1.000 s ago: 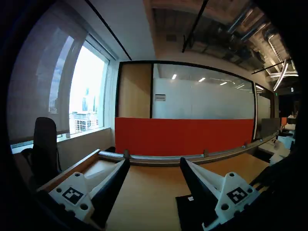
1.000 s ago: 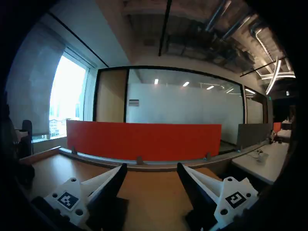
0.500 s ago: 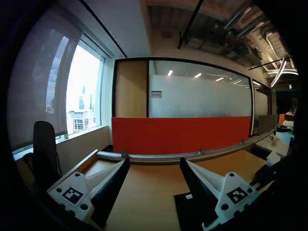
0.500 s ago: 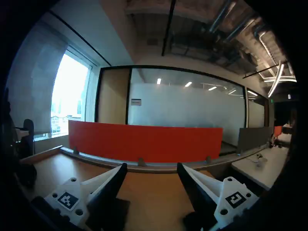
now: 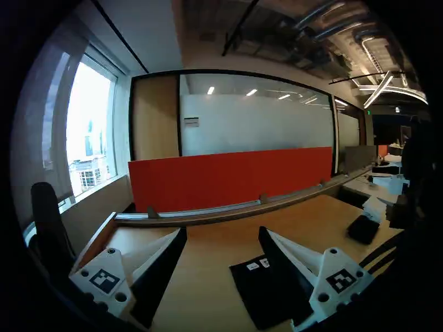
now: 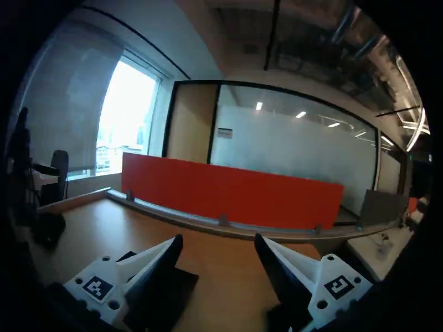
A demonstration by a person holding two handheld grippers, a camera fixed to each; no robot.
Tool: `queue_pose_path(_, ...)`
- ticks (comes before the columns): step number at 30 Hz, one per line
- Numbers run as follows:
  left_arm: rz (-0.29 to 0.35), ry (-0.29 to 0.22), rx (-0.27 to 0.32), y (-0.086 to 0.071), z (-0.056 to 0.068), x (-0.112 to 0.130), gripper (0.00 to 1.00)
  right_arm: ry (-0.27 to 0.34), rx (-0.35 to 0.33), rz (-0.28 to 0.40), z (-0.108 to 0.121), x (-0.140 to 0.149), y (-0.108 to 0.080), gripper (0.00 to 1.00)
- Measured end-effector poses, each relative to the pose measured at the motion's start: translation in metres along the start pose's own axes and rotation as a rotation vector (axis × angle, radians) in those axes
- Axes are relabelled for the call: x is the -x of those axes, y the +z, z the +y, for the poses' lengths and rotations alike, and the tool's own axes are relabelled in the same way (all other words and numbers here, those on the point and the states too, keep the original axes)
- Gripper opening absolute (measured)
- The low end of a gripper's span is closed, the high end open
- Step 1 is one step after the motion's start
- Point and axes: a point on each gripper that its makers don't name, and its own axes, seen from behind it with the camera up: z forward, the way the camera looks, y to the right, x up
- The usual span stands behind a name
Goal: Fold towel
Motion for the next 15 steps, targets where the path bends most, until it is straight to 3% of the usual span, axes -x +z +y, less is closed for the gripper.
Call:
queue_pose_path(6,-0.029,0.009,0.079,-0.004,0.018,0.007,0.96,-0.028,-0.086,-0.034,-0.013,0.004,-0.001,1.00)
queue_pose_path(15,-0.063,0.038,0.112,-0.006,0.027,0.023,0.96,-0.060,-0.129,-0.064,-0.019,0.012,-0.003,1.00)
